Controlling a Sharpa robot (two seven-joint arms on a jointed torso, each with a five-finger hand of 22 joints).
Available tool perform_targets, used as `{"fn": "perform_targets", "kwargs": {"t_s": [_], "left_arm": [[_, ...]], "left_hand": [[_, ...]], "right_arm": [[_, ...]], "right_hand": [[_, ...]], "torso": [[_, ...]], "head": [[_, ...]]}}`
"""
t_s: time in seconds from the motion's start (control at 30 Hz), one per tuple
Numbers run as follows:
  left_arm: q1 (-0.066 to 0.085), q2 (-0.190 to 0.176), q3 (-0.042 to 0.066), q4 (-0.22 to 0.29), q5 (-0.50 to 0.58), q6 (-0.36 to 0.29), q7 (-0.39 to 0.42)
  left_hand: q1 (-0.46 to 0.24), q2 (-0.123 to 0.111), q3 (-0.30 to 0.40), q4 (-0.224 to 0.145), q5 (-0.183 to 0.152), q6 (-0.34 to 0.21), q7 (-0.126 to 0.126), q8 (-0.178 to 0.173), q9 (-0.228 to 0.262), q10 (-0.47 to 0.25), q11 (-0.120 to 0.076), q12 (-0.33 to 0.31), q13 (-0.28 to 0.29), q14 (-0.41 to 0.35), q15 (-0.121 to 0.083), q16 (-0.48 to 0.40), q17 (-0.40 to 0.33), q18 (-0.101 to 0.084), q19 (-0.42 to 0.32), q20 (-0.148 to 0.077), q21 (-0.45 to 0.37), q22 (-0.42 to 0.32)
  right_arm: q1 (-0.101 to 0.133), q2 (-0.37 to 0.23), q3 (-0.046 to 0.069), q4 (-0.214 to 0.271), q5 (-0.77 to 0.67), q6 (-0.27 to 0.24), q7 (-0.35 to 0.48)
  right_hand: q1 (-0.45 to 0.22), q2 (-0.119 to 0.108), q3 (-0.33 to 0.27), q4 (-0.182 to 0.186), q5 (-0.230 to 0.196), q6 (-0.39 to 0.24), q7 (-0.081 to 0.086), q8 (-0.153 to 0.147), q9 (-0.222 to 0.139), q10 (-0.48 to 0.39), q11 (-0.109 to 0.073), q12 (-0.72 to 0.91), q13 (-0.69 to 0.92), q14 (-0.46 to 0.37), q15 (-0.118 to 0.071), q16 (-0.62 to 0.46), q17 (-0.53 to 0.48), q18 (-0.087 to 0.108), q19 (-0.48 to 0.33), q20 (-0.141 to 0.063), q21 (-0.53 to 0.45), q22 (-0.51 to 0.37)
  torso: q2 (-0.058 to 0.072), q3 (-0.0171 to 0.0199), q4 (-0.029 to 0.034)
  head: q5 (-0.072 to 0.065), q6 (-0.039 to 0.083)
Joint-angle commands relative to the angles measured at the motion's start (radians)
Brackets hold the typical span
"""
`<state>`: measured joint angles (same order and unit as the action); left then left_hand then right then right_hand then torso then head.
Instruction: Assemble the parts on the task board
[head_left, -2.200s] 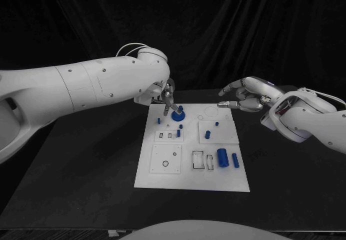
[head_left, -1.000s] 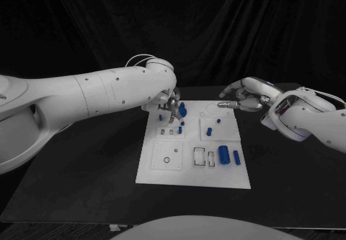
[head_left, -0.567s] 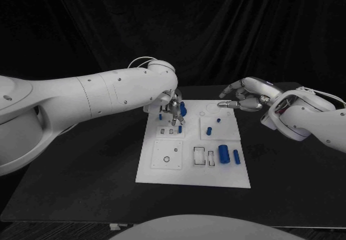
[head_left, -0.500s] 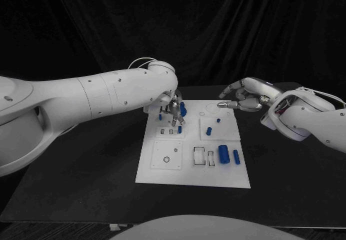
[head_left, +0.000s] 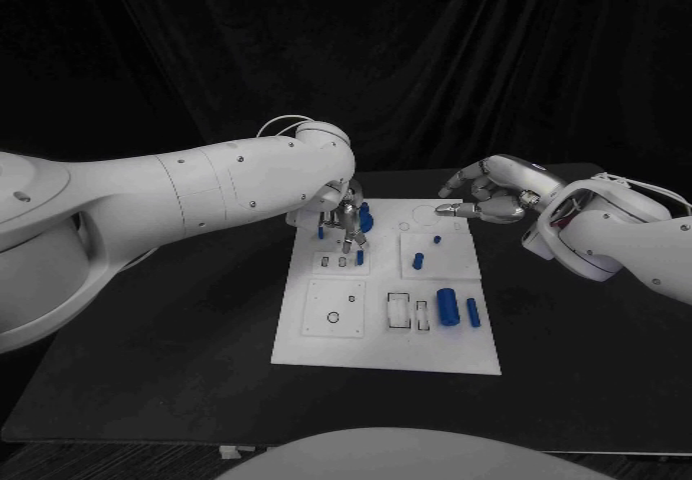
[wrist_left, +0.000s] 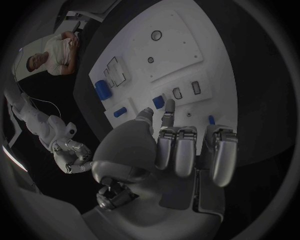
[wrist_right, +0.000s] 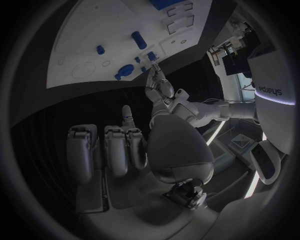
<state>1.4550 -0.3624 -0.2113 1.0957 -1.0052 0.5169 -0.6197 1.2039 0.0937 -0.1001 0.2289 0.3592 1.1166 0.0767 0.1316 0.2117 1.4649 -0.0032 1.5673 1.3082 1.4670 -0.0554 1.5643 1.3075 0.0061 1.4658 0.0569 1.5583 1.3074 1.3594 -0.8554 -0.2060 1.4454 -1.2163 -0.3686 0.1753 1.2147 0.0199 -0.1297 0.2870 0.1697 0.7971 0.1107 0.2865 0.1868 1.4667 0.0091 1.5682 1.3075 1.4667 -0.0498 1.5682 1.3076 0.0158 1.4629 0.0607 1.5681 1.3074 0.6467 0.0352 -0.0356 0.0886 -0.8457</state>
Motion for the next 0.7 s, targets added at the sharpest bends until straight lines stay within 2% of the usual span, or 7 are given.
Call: {"fn": "perform_targets", "kwargs": {"t_s": [0.03, 0.4, 0.7], "left_arm": [[-0.004, 0.005, 0.001, -0.003, 0.01, 0.013, 0.007], [-0.018, 0.012, 0.001, -0.016, 0.01, -0.002, 0.003], [-0.024, 0.015, 0.001, -0.031, 0.01, -0.009, -0.002]], "left_hand": [[0.0, -0.003, 0.006, 0.001, -0.006, 0.004, -0.003, -0.004, 0.001, 0.106, 0.001, 0.004, 0.263, 0.104, 0.001, 0.006, 0.263, 0.002, 0.083, 0.001, -0.004, 0.231], [-0.004, -0.009, 0.019, 0.002, -0.013, 0.001, -0.003, -0.01, 0.007, 0.106, 0.001, 0.004, 0.263, 0.104, 0.0, 0.006, 0.263, 0.004, 0.078, 0.0, -0.009, 0.222], [-0.006, -0.013, 0.024, 0.001, -0.014, -0.003, -0.002, -0.014, 0.008, 0.106, 0.001, 0.004, 0.263, 0.104, 0.0, 0.006, 0.263, 0.006, 0.075, 0.0, -0.012, 0.218]], "right_arm": [[-0.003, 0.001, 0.001, 0.0, 0.0, 0.018, -0.003], [-0.004, 0.001, 0.001, 0.0, 0.0, 0.026, -0.006], [-0.004, 0.002, 0.001, -0.001, 0.0, 0.03, -0.008]], "right_hand": [[0.004, 0.007, -0.005, 0.0, 0.003, 0.004, 0.0, 0.006, 0.001, 0.104, 0.009, 0.003, 0.263, 0.104, 0.006, 0.003, 0.263, -0.016, 0.108, 0.006, 0.003, 0.263], [0.003, 0.007, -0.007, 0.0, 0.002, 0.007, 0.0, 0.008, 0.001, 0.104, 0.009, 0.003, 0.263, 0.104, 0.006, 0.003, 0.263, -0.016, 0.108, 0.006, 0.003, 0.263], [0.002, 0.007, -0.008, 0.001, 0.0, 0.009, 0.0, 0.01, 0.002, 0.104, 0.009, 0.003, 0.263, 0.104, 0.006, 0.003, 0.263, -0.016, 0.108, 0.006, 0.003, 0.263]], "torso": [[0.0, 0.0004, 0.001], [0.0, -0.0008, 0.0007], [0.0, -0.001, 0.0003]], "head": [[-0.001, -0.001], [-0.004, -0.006], [-0.003, -0.008]]}}
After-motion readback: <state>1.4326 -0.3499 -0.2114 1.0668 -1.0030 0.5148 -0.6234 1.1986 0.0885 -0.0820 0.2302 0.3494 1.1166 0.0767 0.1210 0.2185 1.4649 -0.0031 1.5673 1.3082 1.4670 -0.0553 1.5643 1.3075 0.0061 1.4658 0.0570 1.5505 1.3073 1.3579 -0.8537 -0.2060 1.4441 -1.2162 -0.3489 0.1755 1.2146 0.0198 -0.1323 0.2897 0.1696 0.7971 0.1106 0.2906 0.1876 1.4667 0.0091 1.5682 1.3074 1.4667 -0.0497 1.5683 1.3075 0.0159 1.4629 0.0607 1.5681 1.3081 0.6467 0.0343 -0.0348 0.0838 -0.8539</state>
